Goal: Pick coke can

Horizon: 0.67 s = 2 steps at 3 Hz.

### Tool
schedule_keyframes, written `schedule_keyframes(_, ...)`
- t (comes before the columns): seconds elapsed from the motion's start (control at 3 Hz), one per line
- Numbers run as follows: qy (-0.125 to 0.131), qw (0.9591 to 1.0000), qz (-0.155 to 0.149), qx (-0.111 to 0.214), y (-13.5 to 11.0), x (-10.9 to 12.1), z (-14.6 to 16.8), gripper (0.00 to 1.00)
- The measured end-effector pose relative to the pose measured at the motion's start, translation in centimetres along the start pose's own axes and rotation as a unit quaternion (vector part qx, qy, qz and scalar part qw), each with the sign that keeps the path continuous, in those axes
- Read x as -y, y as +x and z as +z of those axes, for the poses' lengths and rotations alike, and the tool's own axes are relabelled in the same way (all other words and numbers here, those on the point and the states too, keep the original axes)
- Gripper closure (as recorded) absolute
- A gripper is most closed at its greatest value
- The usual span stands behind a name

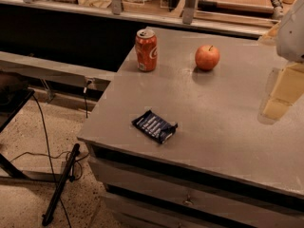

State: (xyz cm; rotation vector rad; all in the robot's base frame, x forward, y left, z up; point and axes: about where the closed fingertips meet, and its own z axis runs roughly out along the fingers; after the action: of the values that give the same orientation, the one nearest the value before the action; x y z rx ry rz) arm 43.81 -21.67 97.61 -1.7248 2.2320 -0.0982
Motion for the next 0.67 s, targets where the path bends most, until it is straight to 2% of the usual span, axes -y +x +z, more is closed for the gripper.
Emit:
schedule_keyframes(0.33,0.000,1.0000,0.000,0.000,0.0,0.0,0.0,0.00)
schedule_keyframes(0.67,0.011,0.9990,0.004,0.043,-1.7,2.2,0.5,0.00)
